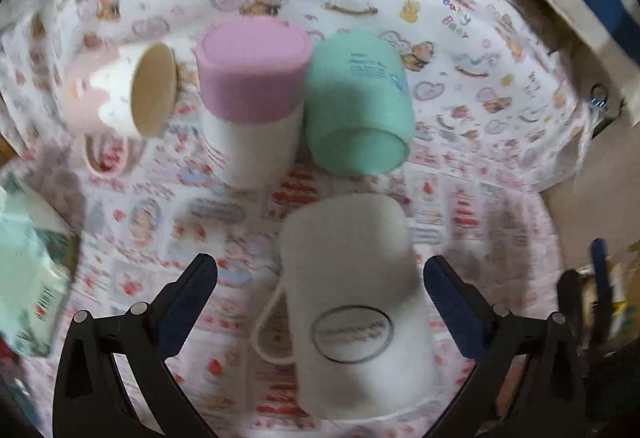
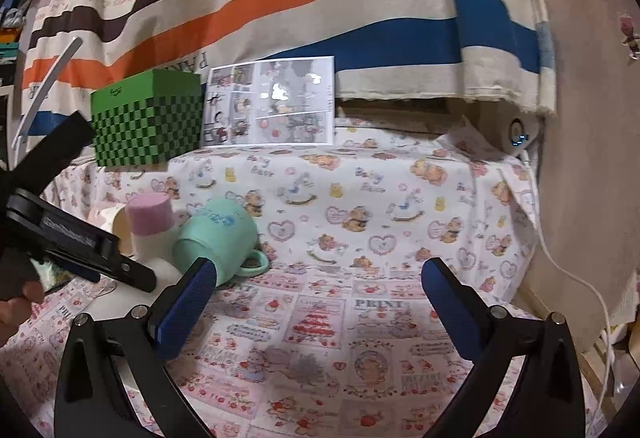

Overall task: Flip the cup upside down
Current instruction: 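Grasp the white mug with the left gripper while the right gripper releases it, then rotate the white mug upright with the left gripper and set it down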

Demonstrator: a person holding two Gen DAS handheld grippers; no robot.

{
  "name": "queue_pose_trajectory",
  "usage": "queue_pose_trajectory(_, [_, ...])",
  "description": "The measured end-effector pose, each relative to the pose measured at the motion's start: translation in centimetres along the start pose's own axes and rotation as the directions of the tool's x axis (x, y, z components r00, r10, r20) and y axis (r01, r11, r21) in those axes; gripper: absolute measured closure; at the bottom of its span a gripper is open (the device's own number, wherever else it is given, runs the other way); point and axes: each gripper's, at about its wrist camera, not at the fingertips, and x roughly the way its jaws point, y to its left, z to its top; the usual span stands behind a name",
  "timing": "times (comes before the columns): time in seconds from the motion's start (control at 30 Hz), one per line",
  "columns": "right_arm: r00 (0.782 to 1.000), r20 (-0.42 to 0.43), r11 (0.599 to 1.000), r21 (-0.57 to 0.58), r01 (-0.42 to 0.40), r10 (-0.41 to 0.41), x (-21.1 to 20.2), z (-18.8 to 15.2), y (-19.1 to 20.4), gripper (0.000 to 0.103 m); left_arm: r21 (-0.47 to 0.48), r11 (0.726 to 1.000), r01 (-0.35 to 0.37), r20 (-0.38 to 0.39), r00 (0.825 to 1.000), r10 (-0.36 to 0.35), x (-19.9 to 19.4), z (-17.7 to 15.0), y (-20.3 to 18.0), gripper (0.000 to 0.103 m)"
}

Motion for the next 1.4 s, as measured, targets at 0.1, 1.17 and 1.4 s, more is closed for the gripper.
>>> queue_pose_trajectory(0.1, [1.0,0.0,1.0,0.003,0.007,-0.007,0.1,0.0,0.0,0.0,0.008,1.0,0.006,-0.024,1.0,-0.006,0.8,0.6,-0.4,0.001])
queue_pose_trajectory(1.17, [0.998,0.012,0.997,0.047,0.062,-0.062,-0.2,-0.1,-0.9,0.0,0.228,0.966,-0.118,0.213,0.975,0.069,-2.2,-0.9,-3.1,0.022])
queue_pose_trajectory(1.4, [0.998,0.011,0.998,0.024,0.057,-0.057,-0.3,0.0,-0.7,0.0,0.305,0.941,-0.146,0.333,0.942,0.038,-0.9,-1.9,-4.4,0.024])
